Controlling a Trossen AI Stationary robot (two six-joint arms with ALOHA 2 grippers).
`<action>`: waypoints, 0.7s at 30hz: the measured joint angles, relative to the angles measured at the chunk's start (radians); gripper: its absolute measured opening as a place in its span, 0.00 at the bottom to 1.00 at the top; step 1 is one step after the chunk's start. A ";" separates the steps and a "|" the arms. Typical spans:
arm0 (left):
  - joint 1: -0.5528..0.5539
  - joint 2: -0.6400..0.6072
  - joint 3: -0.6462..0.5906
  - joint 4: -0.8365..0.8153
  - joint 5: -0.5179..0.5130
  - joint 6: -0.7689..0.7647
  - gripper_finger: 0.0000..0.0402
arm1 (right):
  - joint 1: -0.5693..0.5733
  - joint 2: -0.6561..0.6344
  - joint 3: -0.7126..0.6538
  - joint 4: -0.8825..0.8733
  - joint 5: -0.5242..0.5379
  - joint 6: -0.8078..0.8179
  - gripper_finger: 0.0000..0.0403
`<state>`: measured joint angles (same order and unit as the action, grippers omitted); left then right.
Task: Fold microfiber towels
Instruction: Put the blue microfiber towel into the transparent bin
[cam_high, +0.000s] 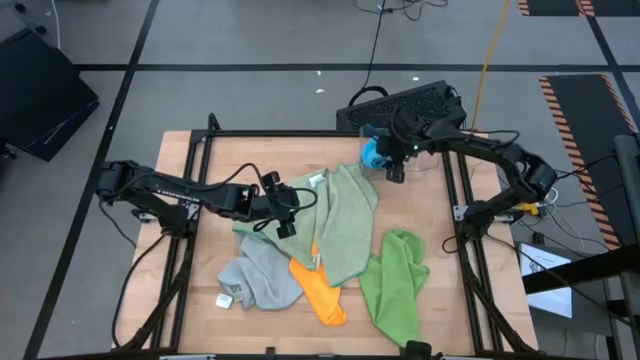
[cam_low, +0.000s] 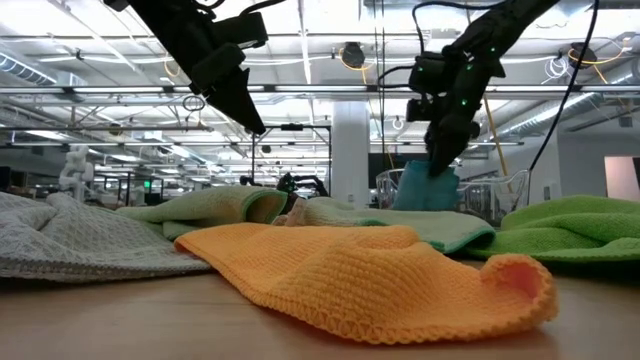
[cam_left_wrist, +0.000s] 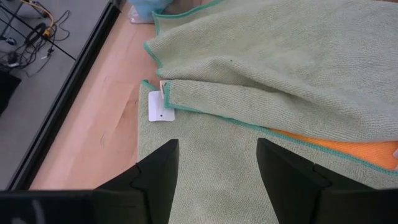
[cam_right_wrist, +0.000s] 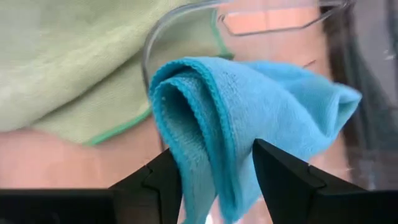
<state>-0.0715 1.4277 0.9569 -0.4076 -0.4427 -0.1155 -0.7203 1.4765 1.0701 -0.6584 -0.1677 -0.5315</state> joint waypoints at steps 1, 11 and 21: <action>0.000 0.000 0.000 0.000 0.000 0.000 0.54 | -0.005 0.000 0.011 -0.025 -0.015 0.008 0.44; 0.000 0.000 0.000 0.000 0.000 0.000 0.54 | -0.027 0.000 0.126 -0.227 -0.096 0.141 0.34; 0.000 0.000 0.000 0.027 0.005 0.022 0.54 | -0.065 0.074 0.149 -0.181 -0.100 0.233 0.02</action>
<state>-0.0715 1.4277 0.9569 -0.3810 -0.4380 -0.0940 -0.7849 1.5510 1.2186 -0.8399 -0.2672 -0.2981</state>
